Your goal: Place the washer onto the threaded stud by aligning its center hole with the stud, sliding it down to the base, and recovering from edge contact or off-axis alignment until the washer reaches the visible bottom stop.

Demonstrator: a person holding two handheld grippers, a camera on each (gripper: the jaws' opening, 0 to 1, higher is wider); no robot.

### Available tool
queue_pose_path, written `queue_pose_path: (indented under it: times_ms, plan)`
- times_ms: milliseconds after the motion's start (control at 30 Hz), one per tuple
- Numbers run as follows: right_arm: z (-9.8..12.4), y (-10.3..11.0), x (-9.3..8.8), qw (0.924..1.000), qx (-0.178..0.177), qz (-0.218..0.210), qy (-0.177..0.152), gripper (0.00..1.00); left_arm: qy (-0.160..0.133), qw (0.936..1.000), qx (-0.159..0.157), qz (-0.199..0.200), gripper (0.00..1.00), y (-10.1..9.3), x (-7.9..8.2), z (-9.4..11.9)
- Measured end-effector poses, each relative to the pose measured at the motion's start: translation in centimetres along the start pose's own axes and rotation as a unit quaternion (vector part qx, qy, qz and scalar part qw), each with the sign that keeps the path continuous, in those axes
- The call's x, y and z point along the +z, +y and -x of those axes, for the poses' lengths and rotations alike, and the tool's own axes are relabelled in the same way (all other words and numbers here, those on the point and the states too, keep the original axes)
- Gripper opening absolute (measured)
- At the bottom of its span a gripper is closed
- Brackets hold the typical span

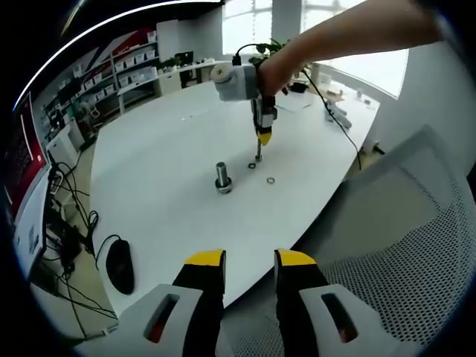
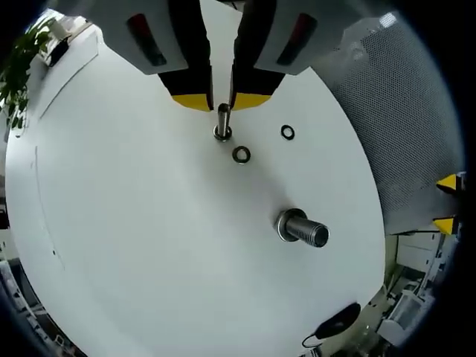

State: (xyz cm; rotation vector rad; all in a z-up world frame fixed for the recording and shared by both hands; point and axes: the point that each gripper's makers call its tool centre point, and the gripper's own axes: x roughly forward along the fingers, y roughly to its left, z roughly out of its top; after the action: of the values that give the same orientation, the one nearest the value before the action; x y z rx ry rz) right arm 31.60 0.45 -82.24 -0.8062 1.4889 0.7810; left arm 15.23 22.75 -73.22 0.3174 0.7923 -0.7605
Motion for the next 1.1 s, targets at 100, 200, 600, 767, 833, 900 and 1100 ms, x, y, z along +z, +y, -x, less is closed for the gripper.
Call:
queue_pose_path:
  times_ms: [100,200,600,767,833,900,1100]
  plan:
    - [0.0,0.0,0.1,0.9999,0.004,-0.010,-0.013,0.13,-0.001,1.0000,0.000,0.001,0.24,0.0,0.0,0.0]
    - [-0.1,0.0,0.3,0.9990,0.000,-0.022,-0.038,0.17,-0.001,1.0000,-0.001,0.002,0.24,0.0,0.0,0.0]
    - [-0.4,1.3,-0.4,0.9943,0.003,-0.052,-0.093,0.26,-0.004,1.0000,-0.003,0.000,0.24,-0.1,0.1,0.0]
    - [-0.6,1.7,-1.1,0.9928,-0.009,-0.049,-0.109,0.26,-0.004,1.0000,-0.004,0.000,0.24,-0.2,0.2,0.0]
    - [-0.6,1.8,-1.1,0.9919,-0.013,-0.051,-0.116,0.26,-0.003,1.0000,-0.006,-0.003,0.24,-0.3,0.1,0.0]
    - [-0.5,2.1,-1.3,0.9906,-0.013,-0.055,-0.124,0.27,-0.003,1.0000,-0.007,-0.002,0.24,-0.3,0.1,0.0]
    - [-1.1,3.4,-1.7,0.9885,-0.007,-0.064,-0.137,0.27,-0.003,1.0000,-0.006,-0.003,0.24,-0.3,0.1,0.1]
